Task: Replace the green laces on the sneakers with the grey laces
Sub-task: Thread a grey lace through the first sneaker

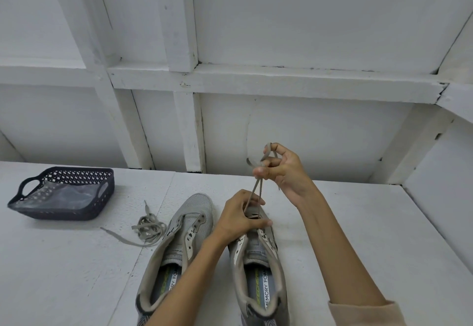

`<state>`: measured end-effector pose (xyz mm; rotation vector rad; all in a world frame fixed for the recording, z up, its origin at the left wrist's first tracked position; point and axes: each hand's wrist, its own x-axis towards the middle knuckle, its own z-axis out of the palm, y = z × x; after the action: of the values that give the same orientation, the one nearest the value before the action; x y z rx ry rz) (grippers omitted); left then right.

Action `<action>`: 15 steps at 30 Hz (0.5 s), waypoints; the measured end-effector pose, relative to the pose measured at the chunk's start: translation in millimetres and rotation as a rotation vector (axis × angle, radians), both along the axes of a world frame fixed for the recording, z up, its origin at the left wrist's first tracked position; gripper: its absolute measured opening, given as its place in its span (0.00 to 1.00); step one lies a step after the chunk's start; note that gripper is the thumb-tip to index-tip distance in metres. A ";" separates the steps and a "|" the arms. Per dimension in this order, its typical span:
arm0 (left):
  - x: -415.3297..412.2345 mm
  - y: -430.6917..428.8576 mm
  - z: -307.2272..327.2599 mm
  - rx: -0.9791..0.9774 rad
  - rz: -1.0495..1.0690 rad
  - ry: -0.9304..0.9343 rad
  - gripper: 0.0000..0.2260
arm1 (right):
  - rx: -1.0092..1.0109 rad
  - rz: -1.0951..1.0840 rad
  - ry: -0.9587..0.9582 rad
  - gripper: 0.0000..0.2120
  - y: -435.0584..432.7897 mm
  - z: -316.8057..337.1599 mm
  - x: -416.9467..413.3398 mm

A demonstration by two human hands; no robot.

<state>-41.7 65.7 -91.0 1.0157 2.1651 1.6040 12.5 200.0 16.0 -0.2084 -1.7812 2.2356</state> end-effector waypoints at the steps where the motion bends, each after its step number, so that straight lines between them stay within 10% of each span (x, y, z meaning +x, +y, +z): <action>1: 0.4 0.1 0.7 -0.004 -0.002 0.009 0.19 | -0.032 0.018 0.012 0.23 -0.6 0.4 0.1; 15: -2.2 2.3 -2.0 -0.078 -0.048 0.079 0.18 | -0.128 -0.009 0.110 0.22 -9.3 13.9 -7.8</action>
<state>-43.8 68.0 -93.0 1.1166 2.2172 1.4700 4.7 190.7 29.9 -0.1158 -1.5806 2.3092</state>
